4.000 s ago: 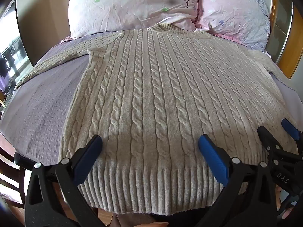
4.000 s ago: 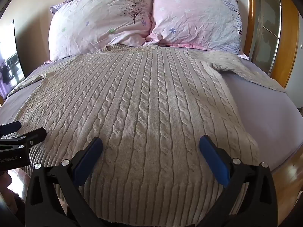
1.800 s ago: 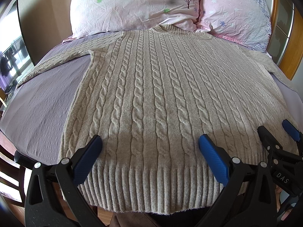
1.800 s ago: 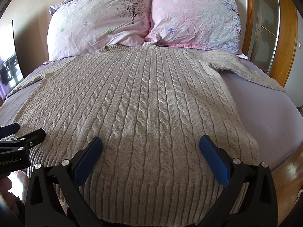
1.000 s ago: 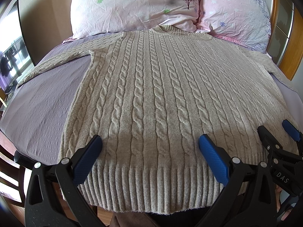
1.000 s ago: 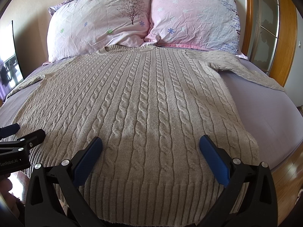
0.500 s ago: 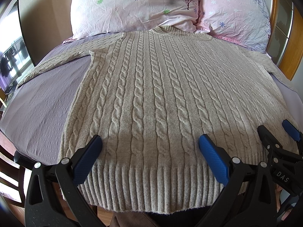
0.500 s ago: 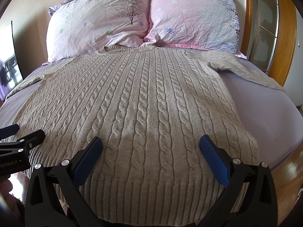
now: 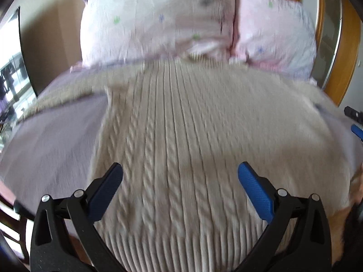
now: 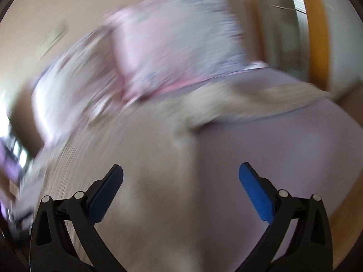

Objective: Fold small clothes

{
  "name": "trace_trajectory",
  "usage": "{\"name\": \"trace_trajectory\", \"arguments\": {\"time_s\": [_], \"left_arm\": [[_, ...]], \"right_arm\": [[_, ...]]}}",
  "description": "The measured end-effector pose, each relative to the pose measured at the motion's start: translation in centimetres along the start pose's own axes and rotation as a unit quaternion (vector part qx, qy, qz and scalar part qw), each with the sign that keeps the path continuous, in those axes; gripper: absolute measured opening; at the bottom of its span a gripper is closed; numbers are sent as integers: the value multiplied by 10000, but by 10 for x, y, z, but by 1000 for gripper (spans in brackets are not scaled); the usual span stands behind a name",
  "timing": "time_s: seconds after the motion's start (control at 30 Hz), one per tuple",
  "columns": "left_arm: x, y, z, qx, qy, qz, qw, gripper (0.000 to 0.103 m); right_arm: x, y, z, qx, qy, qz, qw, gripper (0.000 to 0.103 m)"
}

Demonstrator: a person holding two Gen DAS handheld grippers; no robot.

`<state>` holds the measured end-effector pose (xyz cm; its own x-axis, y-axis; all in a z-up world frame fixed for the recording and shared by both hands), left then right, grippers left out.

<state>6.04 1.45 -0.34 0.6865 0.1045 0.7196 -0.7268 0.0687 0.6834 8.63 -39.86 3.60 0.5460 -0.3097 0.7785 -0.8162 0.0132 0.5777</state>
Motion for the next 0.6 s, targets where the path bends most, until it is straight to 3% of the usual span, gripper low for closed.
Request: {"name": "trace_trajectory", "arguments": {"time_s": [0.03,0.1,0.13,0.2,0.3,0.43,0.53,0.57,0.6], "left_arm": [[10,-1,0,-135,-6,187,9997,101],[22,-4,2,-353,26,359,9987,101],[29,-7,2,-501,64,441,9977,101],[43,-14,2,-727,163,502,9960,101],[54,-22,1,-904,309,531,9940,101],[71,-29,-11,-1074,563,612,9907,101],[80,-30,-29,-1224,845,642,9868,101],[85,-32,-37,-1272,999,617,9849,101],[87,-32,-46,-1304,1144,594,9830,101]], "right_arm": [[10,-4,19,-101,-226,0,9997,100],[39,-23,79,-424,-937,-119,9946,79],[47,-30,99,-536,-1180,-177,9914,76],[62,-48,144,-847,-1672,-307,9818,61],[76,-76,209,-1354,-2349,-532,9611,48],[75,-103,255,-1598,-3021,-762,9367,38],[79,-109,263,-1754,-3075,-677,9328,35],[78,-110,263,-1796,-3085,-629,9320,27],[78,-111,262,-1806,-3079,-612,9321,11]]}}
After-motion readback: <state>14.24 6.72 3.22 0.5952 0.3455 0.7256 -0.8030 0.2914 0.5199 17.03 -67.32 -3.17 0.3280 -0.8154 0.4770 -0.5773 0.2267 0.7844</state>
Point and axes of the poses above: each gripper's, at about its wrist camera, not at the fingertips, and y roughly against the way its jaws point, z to its right, x to its top, the point moved 5 cm from there along -y, roughly the way its jaws point, and after that the axes turned 8 degrees about y, right-handed, at the moved point
